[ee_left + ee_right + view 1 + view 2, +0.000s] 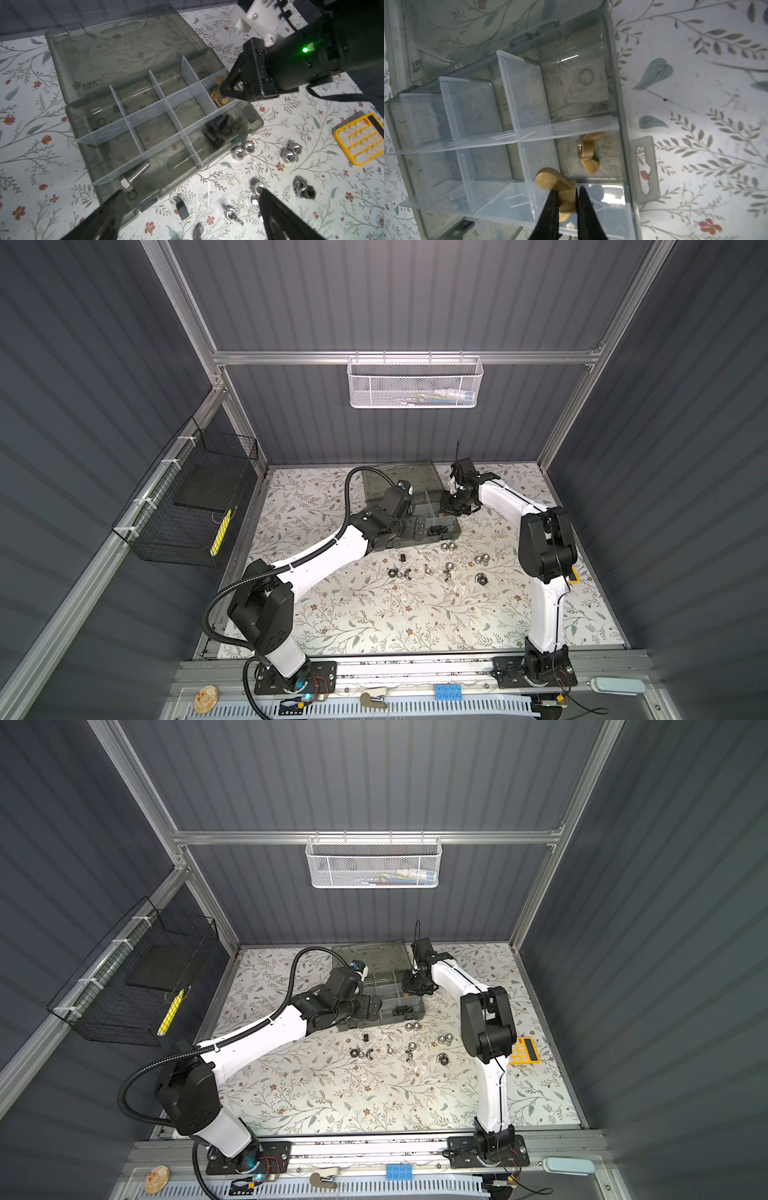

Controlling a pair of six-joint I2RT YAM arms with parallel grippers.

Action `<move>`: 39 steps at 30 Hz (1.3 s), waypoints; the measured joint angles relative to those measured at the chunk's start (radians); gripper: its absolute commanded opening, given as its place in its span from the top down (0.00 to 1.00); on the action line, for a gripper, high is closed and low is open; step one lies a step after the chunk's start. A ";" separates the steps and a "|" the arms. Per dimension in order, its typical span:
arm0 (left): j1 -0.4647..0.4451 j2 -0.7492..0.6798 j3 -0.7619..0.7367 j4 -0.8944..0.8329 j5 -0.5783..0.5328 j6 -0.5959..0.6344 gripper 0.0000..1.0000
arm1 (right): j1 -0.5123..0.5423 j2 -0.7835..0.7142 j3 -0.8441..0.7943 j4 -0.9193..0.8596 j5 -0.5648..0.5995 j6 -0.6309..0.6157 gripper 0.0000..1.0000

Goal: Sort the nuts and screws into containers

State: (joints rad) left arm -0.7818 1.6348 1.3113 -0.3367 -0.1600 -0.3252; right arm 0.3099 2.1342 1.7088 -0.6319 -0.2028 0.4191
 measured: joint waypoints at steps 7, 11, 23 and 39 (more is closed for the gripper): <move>0.008 0.021 -0.018 0.013 0.102 -0.019 0.00 | -0.004 0.045 0.029 0.012 -0.012 -0.001 0.73; 0.011 0.029 -0.029 0.023 0.169 -0.027 0.00 | -0.010 0.050 0.033 0.018 -0.018 -0.002 0.71; 0.011 0.028 -0.038 0.026 0.251 -0.079 0.00 | -0.018 0.036 0.026 0.020 -0.034 0.003 0.57; 0.011 -0.120 -0.179 0.022 0.282 -0.177 0.00 | -0.018 -0.304 -0.242 0.041 -0.036 0.021 0.27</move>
State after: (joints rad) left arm -0.7704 1.5150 1.1324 -0.3145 0.1223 -0.5026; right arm 0.2924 1.8305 1.4670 -0.5907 -0.2390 0.4404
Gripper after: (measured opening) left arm 0.997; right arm 0.678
